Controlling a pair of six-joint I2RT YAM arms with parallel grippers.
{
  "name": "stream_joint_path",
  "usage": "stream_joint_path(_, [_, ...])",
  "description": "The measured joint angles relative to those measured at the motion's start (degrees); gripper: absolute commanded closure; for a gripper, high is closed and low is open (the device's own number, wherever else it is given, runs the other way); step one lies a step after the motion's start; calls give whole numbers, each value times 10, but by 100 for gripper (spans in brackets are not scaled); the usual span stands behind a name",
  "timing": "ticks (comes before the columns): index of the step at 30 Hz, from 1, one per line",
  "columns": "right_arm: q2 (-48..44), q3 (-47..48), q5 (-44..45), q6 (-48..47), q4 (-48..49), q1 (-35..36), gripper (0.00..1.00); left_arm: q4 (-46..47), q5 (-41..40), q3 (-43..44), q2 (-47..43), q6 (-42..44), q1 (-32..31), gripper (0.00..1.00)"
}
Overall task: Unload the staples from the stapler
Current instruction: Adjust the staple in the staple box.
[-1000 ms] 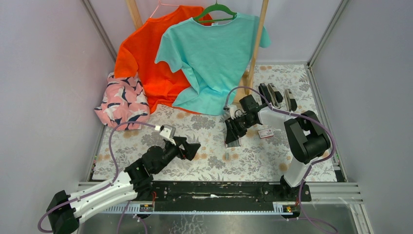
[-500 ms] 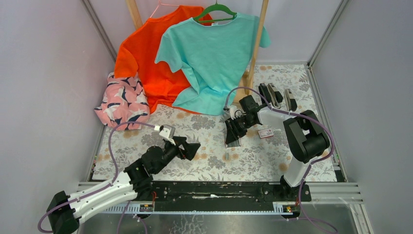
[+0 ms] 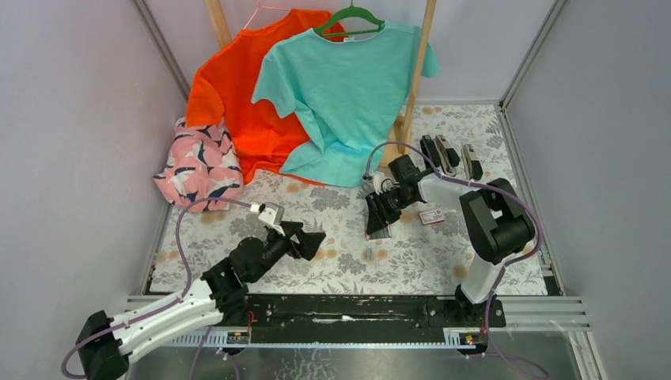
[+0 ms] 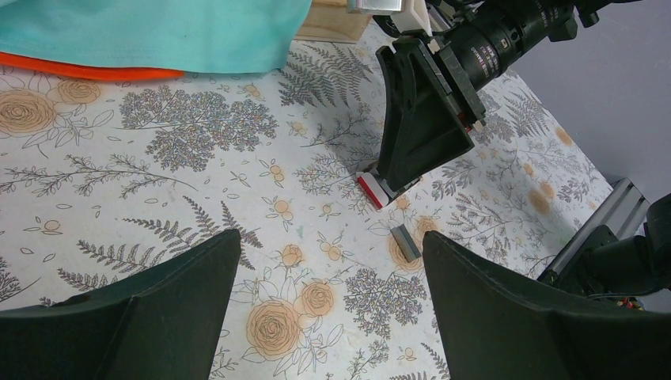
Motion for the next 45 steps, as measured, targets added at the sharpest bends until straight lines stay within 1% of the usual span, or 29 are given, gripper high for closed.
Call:
stream_joint_path(11, [4, 0, -7, 4, 0, 0, 54, 0, 0, 0, 0, 0, 0, 8])
stream_joint_path(21, [17, 4, -37, 12, 0, 0, 54, 0, 0, 0, 3, 0, 0, 8])
stream_joint_path(45, [-2, 4, -11, 12, 1, -1, 52, 1, 0, 0, 11, 0, 0, 8])
